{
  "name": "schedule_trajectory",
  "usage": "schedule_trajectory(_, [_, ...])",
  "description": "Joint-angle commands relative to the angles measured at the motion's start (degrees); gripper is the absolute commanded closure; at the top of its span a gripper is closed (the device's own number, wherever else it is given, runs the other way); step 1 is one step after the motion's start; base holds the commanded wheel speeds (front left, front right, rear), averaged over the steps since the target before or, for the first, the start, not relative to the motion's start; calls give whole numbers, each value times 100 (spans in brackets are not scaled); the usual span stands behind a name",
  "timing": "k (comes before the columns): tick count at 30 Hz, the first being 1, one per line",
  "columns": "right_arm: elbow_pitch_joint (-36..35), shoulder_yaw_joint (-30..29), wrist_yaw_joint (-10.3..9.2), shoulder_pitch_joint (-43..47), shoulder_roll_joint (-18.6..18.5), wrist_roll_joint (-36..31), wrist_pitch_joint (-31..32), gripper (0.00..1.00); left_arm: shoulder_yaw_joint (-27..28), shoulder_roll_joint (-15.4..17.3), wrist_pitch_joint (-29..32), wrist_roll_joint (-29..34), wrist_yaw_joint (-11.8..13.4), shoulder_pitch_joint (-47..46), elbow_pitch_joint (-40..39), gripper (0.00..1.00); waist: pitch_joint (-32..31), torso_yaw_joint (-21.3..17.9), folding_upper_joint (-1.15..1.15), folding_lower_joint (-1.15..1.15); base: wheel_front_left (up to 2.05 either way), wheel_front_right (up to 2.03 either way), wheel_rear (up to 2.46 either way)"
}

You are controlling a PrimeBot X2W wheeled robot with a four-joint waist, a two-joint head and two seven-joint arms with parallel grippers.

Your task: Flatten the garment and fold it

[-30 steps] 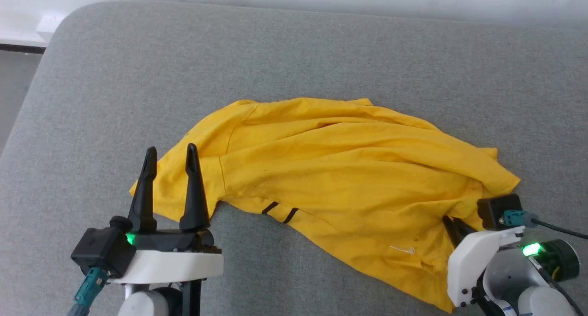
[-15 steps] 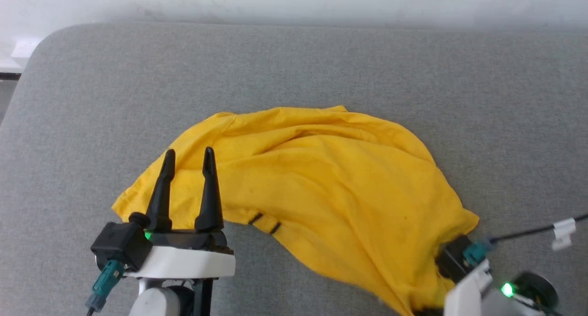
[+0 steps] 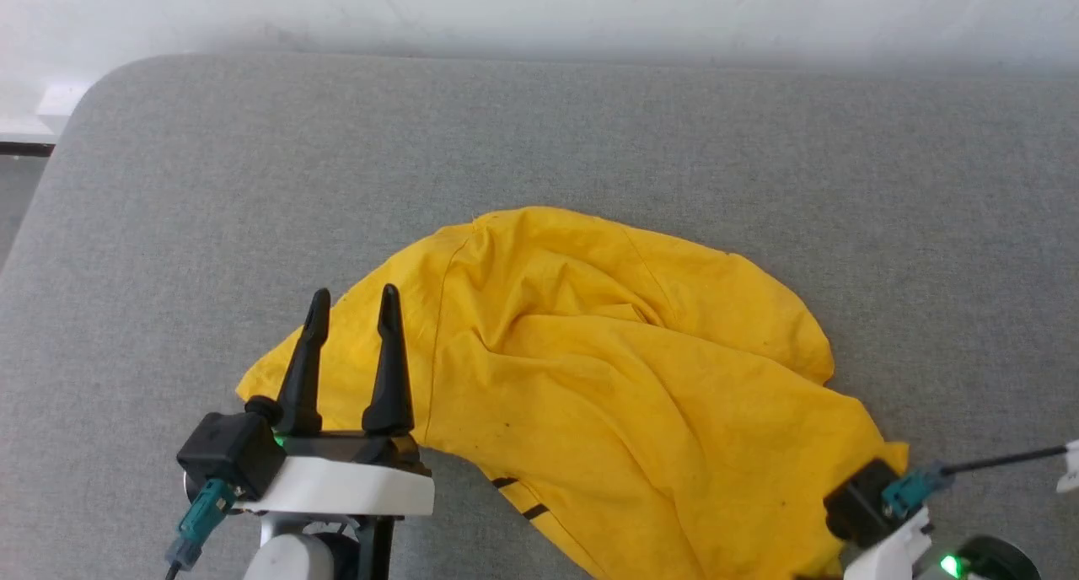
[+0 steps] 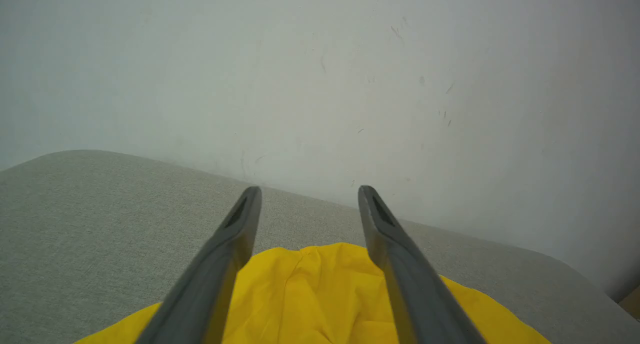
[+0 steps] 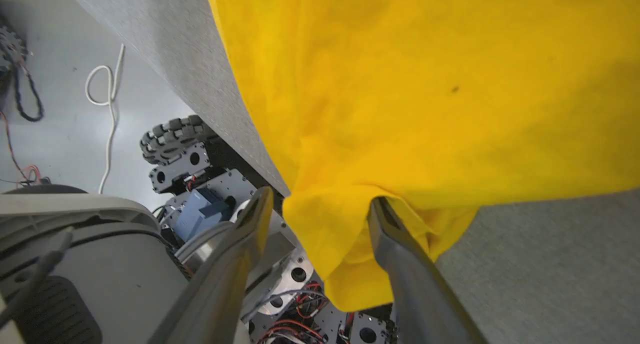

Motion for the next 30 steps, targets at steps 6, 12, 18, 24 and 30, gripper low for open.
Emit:
schedule_trajectory(6, [-451,-722,-5,-826,531,88,-761,0,19,-15,-27,-10,-60,90,-13,0,-58,56,-1,0,0,0,0])
schedule_trajectory(12, [243,-952,-5,-1342,20,-1284,-1730,0,-3,-15,-27,-27,-56,28,-63,0,97,126,-1,0,0,0,0])
schedule_trajectory(18, [1163,-588,-5,-1129,-27,-1238,-2027,0,38,-15,-27,-37,-31,-69,-96,0,249,176,-1,0,0,0,0])
schedule_trajectory(24, [1878,-30,-5,-1250,32,-1238,-2483,0,48,-15,-27,-3,-26,-130,-105,0,343,141,-1,0,0,0,0])
schedule_trajectory(30, [2083,247,-5,-1503,-53,-968,-2489,100,21,-15,-27,15,-34,-207,-81,0,364,62,-1,0,0,0,0])
